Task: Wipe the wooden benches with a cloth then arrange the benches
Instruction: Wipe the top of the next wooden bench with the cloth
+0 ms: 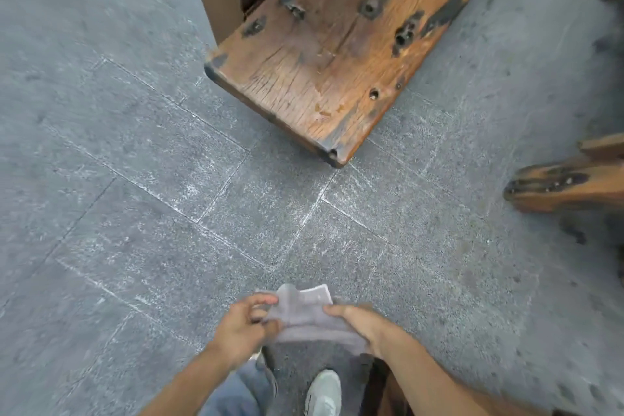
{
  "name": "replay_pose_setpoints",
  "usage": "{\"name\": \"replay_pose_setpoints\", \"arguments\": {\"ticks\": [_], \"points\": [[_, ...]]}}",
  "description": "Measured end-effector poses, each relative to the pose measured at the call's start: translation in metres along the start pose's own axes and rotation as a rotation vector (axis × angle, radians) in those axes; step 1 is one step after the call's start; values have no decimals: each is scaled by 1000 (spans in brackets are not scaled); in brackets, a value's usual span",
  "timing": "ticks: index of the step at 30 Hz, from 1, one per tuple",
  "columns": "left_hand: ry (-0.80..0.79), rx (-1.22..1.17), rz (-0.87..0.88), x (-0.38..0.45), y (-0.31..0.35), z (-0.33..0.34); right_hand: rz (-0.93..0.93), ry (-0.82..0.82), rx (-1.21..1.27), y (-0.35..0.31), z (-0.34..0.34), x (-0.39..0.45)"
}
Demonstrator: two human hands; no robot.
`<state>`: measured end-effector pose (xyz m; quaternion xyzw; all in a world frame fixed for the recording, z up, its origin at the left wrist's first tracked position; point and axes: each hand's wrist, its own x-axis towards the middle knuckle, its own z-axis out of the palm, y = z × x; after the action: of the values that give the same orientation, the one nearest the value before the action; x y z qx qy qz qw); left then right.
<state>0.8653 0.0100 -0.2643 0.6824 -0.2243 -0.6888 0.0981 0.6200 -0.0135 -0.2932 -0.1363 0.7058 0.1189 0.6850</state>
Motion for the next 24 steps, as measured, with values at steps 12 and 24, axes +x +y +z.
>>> {"name": "replay_pose_setpoints", "arguments": {"ticks": [12, 24], "points": [[147, -44, -159, 75, 100, -47, -546, 159, -224, -147, -18, 10], [-130, 56, 85, 57, 186, 48, -393, -62, -210, -150, -165, -52]]}}
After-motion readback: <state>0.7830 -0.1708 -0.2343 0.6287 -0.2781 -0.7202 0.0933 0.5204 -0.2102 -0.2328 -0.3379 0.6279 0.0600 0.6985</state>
